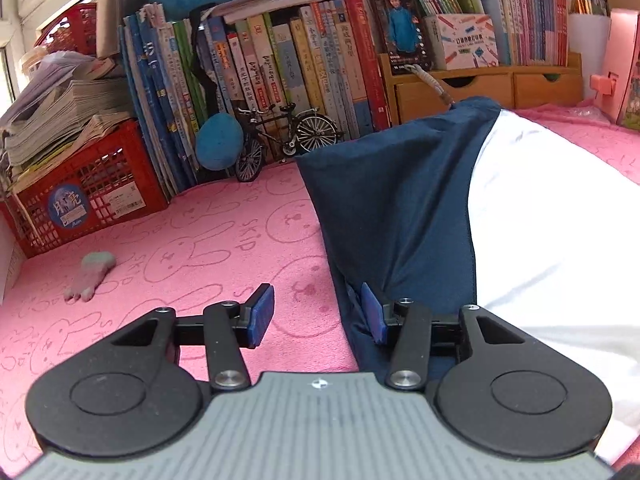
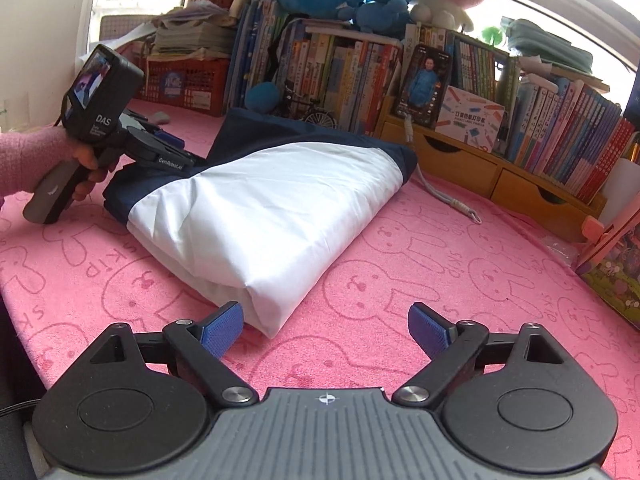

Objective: Fold clothes

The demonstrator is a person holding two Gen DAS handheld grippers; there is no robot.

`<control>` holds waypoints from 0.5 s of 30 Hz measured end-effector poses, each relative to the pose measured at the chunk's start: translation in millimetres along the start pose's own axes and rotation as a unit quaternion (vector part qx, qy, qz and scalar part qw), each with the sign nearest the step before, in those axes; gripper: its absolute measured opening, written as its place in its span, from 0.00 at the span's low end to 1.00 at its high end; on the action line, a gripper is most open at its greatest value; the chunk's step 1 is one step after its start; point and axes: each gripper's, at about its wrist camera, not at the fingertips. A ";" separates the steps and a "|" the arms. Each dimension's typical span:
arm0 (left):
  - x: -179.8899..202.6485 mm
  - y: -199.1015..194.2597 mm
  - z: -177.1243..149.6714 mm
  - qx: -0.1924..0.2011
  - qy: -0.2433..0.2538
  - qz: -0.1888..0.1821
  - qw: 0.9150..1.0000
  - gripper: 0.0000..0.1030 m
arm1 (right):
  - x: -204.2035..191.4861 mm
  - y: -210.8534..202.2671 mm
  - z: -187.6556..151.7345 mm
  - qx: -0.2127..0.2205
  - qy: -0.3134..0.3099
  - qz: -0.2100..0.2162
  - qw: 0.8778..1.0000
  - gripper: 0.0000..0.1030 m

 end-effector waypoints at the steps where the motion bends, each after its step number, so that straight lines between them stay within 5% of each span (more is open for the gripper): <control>1: -4.7 -3.0 -1.7 -0.004 -0.006 0.012 1.000 0.46 | -1.9 0.3 -2.0 -0.001 0.002 0.001 1.000 0.87; 6: -29.0 -24.0 -12.6 -0.010 -0.025 0.038 0.999 0.44 | -4.6 5.9 -6.2 -0.002 0.025 -0.003 1.000 0.88; 15: -10.0 -91.5 -8.0 0.062 -0.021 -0.073 0.995 0.53 | -3.2 19.8 -8.3 -0.002 0.078 -0.026 0.997 0.88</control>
Point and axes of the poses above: each gripper's, at about its wrist camera, not at the fingertips, and y roughly the way its jaws point, x to its right, z to its top, and after that the axes turned 1 degree about z, right-handed
